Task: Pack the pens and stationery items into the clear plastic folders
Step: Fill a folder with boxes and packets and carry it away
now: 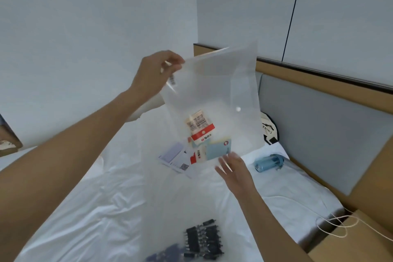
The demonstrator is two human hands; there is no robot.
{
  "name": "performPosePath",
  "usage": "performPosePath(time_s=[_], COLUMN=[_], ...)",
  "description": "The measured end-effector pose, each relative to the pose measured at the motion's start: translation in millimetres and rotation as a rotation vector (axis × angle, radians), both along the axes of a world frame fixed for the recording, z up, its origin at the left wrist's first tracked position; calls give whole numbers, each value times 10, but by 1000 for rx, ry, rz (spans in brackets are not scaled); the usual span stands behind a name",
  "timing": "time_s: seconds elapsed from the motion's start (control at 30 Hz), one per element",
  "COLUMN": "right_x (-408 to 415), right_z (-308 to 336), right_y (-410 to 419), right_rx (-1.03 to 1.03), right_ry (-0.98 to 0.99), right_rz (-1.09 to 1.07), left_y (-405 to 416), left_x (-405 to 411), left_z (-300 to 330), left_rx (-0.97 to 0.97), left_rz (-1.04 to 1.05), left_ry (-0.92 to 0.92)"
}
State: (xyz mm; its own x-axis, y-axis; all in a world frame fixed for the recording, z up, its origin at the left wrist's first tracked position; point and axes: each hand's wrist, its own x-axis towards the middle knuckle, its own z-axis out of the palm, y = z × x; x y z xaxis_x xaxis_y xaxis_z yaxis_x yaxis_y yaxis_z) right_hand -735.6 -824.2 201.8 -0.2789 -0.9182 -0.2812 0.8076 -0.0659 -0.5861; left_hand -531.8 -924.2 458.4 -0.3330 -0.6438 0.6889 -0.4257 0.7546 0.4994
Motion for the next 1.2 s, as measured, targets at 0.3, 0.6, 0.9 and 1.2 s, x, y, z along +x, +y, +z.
performPosePath(time_s=[0.3,0.6,0.9,1.2], right_x=[319,575,591,563], right_z=[-209,-97,-46,95], right_y=[89,75,102,-61], right_rx=[34,-47,-173,-200], right_ry=[25,-138,-146,-174], right_rz=[140,94,82,14], left_y=[-125,-98,-208,-178], left_x=[66,-98,38,121], left_z=[-424,-267,-155,-332], left_rx=[19,-43,-61,135], left_rz=[87,197,76,37], left_ry=[-85,-196,81,339])
